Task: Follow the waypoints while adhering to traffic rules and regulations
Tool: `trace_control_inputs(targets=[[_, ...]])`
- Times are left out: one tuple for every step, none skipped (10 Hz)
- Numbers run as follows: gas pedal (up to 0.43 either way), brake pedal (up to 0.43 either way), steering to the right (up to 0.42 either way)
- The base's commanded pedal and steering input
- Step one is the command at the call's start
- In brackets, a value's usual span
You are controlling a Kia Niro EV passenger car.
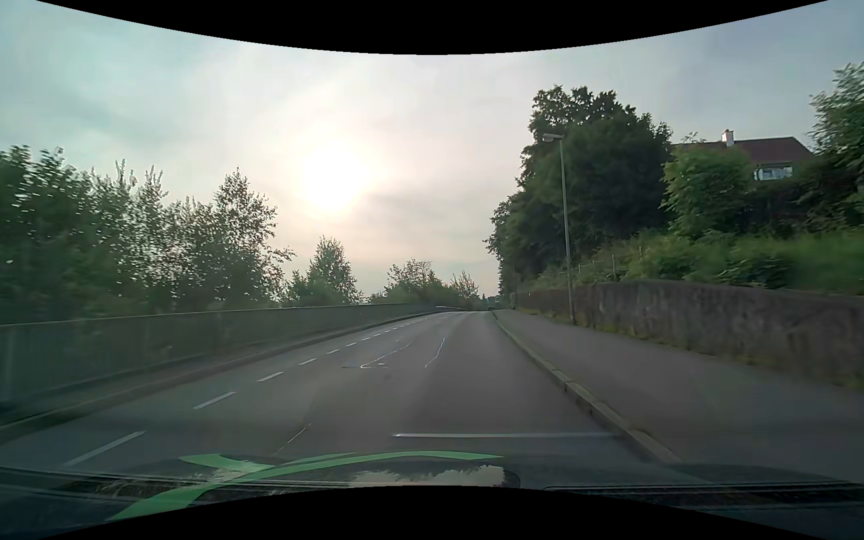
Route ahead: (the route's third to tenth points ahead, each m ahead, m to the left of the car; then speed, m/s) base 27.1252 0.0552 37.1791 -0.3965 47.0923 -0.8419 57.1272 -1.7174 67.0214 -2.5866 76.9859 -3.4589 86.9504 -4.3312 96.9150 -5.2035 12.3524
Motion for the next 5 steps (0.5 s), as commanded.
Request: trace_control_inputs(targets=[[0.197,0.0,0.006],[0.197,0.0,0.006],[0.197,0.0,0.005],[0.197,0.0,0.005],[0.197,0.0,0.006]])
